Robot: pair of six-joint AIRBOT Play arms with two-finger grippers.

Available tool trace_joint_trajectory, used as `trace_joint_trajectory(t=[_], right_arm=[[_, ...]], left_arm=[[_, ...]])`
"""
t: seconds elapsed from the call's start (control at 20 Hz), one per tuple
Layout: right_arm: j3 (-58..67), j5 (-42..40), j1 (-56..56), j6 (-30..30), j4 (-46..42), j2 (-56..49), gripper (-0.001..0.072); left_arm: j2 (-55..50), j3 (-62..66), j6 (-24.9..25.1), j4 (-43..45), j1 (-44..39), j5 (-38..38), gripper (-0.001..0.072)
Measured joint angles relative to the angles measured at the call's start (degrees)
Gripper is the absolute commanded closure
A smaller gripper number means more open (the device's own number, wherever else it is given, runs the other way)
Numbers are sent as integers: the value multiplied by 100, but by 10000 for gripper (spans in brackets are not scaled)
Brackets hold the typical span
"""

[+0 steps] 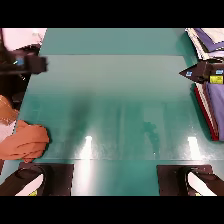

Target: Fold the shirts.

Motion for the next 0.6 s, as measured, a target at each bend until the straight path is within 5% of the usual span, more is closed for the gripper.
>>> trace_joint_trajectory(t=[0.05,0.15,0.35,0.6], right_arm=[[0,0,0,0,0,0,696],[0,-2,0,0,0,0,696],[0,-13,0,0,2,0,695],[0,-24,0,0,0,0,696]], left_arm=[[149,-168,22,205,205,-278,666],[396,-638,87,546,645,-841,34],[595,-1875,131,839,1270,-1353,1],[656,-3580,-17,990,1602,-1010,2]])
